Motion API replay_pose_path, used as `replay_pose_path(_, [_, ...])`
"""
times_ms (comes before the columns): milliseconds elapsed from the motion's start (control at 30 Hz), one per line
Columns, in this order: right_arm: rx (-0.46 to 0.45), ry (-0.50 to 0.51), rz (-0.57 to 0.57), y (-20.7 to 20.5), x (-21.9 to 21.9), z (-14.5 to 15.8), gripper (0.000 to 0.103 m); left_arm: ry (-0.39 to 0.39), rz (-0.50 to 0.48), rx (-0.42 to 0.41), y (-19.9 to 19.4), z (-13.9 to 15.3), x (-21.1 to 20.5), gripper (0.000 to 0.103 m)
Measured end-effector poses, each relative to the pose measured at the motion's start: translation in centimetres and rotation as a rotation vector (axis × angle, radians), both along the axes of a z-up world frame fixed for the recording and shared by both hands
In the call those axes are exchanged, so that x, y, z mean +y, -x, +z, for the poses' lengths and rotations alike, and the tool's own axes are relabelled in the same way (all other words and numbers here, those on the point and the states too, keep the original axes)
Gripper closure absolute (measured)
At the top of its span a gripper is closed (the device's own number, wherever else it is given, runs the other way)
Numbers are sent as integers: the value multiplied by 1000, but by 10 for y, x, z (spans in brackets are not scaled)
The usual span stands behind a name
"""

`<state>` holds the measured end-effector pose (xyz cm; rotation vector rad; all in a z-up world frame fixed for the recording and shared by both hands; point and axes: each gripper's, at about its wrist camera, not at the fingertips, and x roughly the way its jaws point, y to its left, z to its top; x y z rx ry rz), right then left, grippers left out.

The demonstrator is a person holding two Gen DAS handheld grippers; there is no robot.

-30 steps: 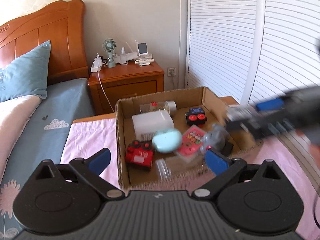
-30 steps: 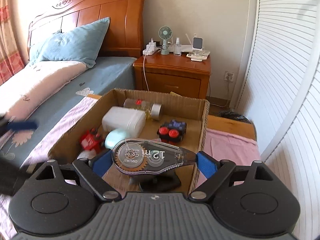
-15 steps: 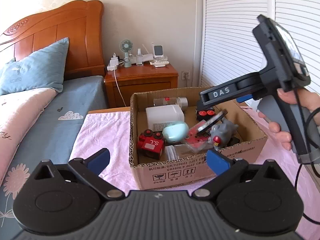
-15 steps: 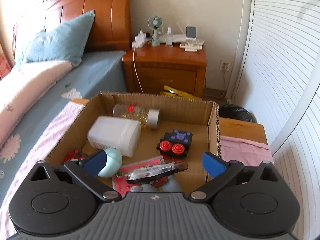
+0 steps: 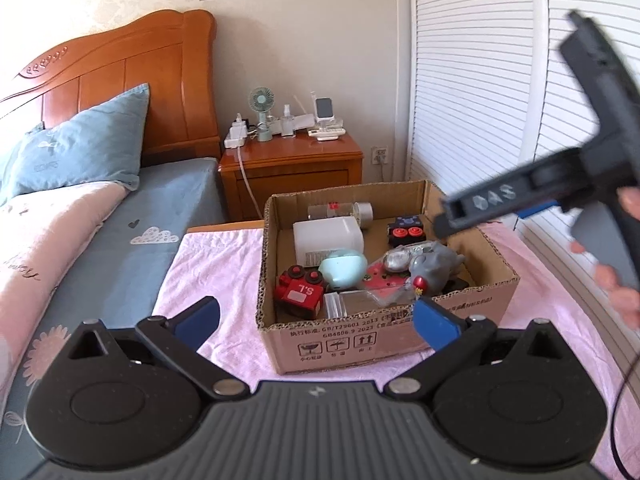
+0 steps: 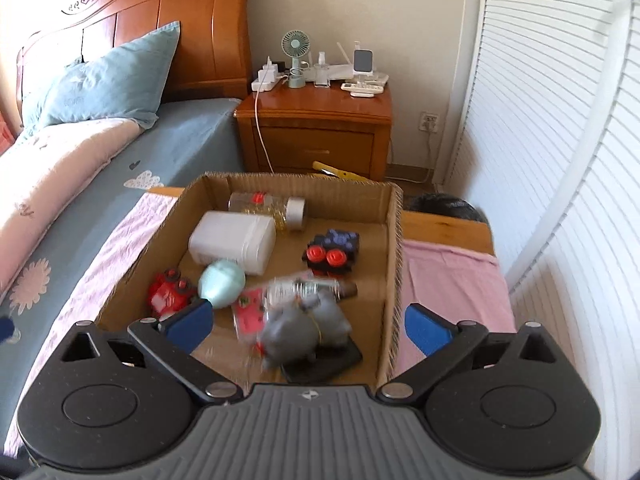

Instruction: Organize rigid objects

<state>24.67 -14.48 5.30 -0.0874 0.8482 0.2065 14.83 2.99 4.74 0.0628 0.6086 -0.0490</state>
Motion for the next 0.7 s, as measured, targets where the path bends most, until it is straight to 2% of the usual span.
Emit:
replay_pose_path(267, [11,36,-91,71,-7,1,0,-27,34,26,18,5,-5,1])
replay_pose_path(400, [43,-4,-146,98,-14,-7,0,-31,48,22,28,8,-4,1])
replay_pose_path(500, [46,-35,-169,115,-15,-9,0,-35,57,23,35,12,-3,1])
replay_pose_path(700, [3,-31,-175,135,-12,1,0,-42,85,30,44,19,-2,1])
